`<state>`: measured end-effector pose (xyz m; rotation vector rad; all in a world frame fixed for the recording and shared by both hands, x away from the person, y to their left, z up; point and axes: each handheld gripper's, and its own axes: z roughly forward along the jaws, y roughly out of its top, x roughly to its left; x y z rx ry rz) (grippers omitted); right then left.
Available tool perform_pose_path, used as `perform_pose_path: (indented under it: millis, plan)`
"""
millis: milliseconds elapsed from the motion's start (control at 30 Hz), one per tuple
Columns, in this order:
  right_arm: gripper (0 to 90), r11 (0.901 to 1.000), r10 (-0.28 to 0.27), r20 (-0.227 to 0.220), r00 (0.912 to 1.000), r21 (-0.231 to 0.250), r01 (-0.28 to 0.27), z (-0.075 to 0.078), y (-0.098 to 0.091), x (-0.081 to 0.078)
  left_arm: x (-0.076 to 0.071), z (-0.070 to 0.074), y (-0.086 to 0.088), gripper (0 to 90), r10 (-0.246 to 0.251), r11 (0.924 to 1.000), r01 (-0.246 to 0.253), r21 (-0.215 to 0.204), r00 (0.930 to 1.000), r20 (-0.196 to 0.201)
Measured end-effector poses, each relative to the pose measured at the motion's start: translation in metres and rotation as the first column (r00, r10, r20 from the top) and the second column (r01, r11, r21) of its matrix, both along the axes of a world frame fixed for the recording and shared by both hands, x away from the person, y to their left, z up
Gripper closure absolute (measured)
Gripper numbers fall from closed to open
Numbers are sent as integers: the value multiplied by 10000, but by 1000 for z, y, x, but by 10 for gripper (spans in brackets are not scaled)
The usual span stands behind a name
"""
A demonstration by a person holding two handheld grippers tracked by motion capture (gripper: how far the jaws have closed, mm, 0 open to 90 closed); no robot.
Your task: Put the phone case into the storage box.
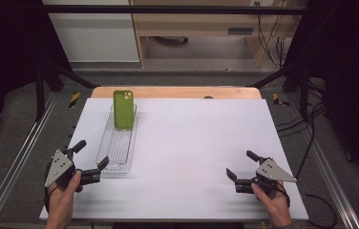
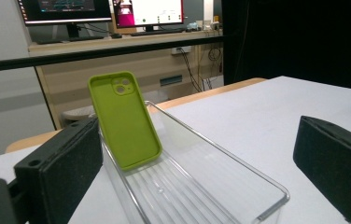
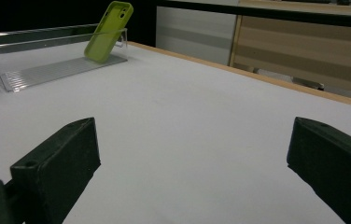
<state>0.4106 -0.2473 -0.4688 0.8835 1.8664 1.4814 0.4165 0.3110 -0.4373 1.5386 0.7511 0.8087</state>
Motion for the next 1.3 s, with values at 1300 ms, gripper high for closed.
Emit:
perform_pose_path:
  millis: [1300]
  plan:
    - [25,9974,-536,149,9985,495,528,3,-15,2,-1,-20,-9,7,-144,9980,168,613,9991,-406]
